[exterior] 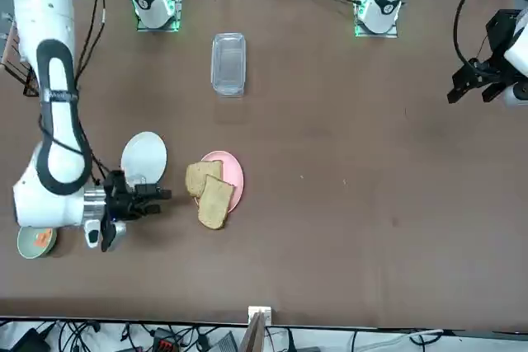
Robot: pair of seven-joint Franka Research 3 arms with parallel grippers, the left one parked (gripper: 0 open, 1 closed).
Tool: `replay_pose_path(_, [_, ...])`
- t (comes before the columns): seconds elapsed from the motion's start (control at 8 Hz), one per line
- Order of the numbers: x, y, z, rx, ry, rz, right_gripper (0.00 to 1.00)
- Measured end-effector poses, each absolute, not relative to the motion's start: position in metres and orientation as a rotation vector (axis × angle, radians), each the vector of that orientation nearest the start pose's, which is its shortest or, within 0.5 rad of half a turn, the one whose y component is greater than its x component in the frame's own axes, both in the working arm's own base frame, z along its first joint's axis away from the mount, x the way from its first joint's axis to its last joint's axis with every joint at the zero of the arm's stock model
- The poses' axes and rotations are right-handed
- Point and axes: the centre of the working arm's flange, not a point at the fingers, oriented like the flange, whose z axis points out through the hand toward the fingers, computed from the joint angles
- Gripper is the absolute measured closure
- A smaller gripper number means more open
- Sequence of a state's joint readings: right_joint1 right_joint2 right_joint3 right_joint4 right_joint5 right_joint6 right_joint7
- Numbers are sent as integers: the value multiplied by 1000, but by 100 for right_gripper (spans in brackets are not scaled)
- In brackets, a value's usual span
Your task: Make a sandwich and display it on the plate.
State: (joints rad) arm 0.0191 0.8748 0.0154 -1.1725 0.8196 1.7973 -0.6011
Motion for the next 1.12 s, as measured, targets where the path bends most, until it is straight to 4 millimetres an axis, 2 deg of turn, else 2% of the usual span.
replay_pose_path(0.25, [747, 92, 233, -2264, -306, -15, 11])
replay_pose_path(0.75, [745, 117, 173, -2184, -167, -31, 10])
replay_pose_path(1.12, [745, 129, 162, -2191, -134, -53, 9])
